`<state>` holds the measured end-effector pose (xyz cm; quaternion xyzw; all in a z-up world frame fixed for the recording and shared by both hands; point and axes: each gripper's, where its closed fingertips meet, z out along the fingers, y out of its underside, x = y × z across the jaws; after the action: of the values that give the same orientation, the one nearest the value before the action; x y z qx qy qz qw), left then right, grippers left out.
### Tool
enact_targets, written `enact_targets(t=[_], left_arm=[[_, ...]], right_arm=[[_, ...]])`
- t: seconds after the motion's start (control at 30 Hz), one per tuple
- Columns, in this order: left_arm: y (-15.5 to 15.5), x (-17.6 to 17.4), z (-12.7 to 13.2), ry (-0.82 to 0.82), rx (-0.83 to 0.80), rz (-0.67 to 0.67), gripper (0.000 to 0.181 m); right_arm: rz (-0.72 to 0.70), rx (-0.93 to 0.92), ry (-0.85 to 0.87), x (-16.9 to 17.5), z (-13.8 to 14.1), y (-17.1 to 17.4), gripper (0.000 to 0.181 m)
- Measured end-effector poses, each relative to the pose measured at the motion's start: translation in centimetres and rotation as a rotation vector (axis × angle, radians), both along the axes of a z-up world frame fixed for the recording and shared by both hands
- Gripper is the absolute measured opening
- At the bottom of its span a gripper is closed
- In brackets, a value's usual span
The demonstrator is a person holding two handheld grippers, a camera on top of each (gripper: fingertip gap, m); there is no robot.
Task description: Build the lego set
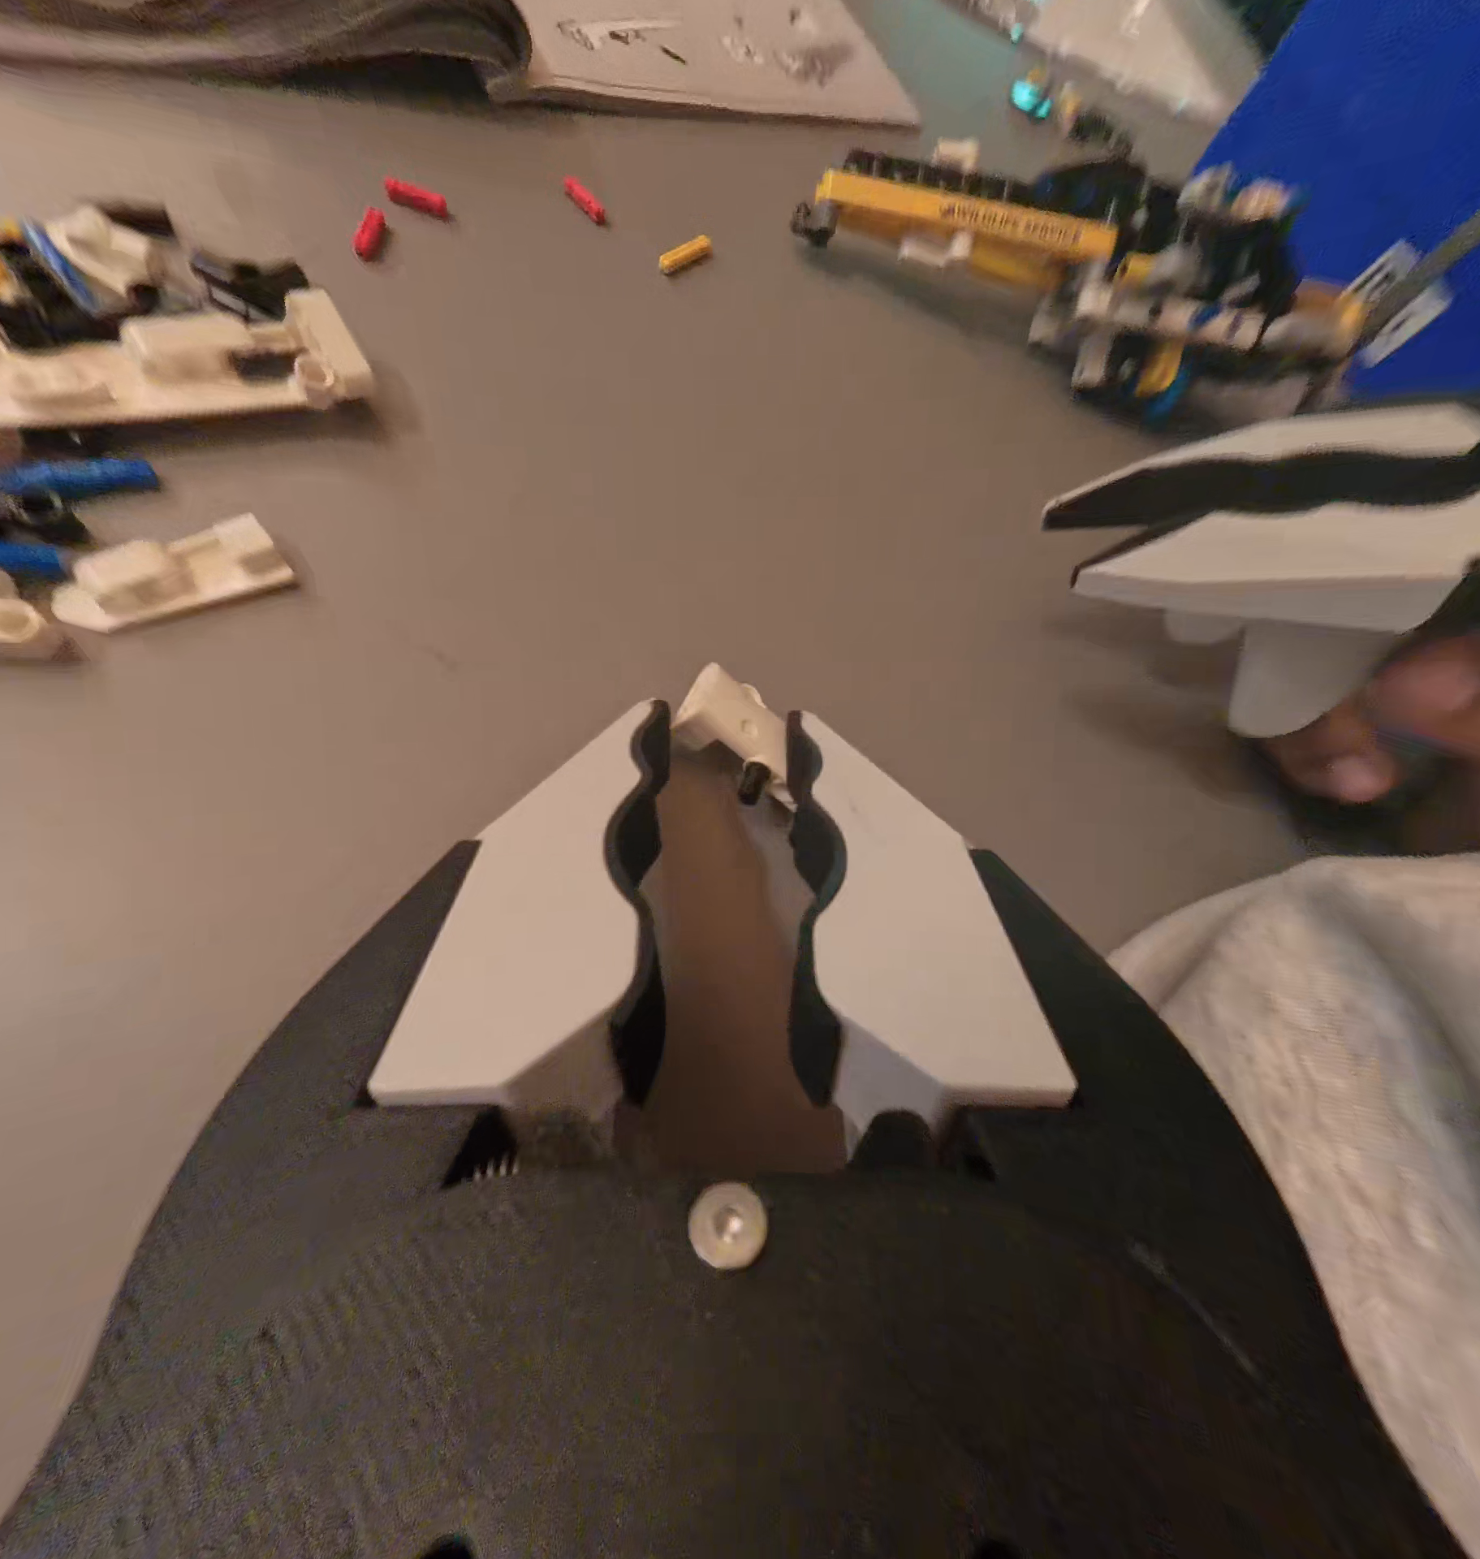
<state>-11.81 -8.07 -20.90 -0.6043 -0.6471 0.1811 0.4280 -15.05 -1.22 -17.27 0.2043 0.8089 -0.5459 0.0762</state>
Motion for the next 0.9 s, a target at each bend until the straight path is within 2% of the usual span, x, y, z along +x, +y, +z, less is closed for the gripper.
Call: enact_targets(t=[0.03,0.13,0.23,0.27,0.37,0.5,0.6,0.73,0.83,0.9], left_arm=[[-0.1,0.1,0.1,0.001,0.077,0.013,0.023],[-0.4,0.0,1.4,0.041,0.369,0.052,0.009],[-2.0,-0.2,4.2,0.175,0.802,0.131,0.0],[-2.7,-0.1,4.7,0.199,0.867,0.152,0.0],[-3.4,0.1,5.4,0.243,0.857,0.161,0.0],[-4.7,0.4,5.9,0.243,0.63,0.163,0.0],[-6.4,0.7,5.1,0.188,0.399,0.192,0.021],[-7.0,1.4,1.8,0.013,-0.004,0.157,0.049],[-7.2,1.8,0.1,-0.073,-0.273,0.126,0.049],[-7.1,1.8,-0.4,-0.093,-0.32,0.118,0.045]], right_arm=[[-0.001,-0.005,-0.007,0.0,0.0,0.0,0.024],[-0.002,-0.021,-0.026,-0.2,0.2,0.1,0.024],[-0.007,-0.038,-0.042,-0.3,0.3,0.2,0.024],[-0.008,-0.043,-0.048,-0.3,0.4,0.2,0.024],[-0.01,-0.056,-0.072,-0.5,0.5,0.3,0.024],[-0.012,-0.08,-0.109,-0.7,0.6,0.4,0.025],[-0.013,-0.097,-0.134,-0.9,0.7,0.5,0.025],[-0.003,-0.104,-0.17,-0.7,0.6,0.5,0.024],[-0.003,-0.105,-0.167,-0.7,0.6,0.5,0.023],[-0.003,-0.105,-0.165,-0.7,0.6,0.5,0.023]])
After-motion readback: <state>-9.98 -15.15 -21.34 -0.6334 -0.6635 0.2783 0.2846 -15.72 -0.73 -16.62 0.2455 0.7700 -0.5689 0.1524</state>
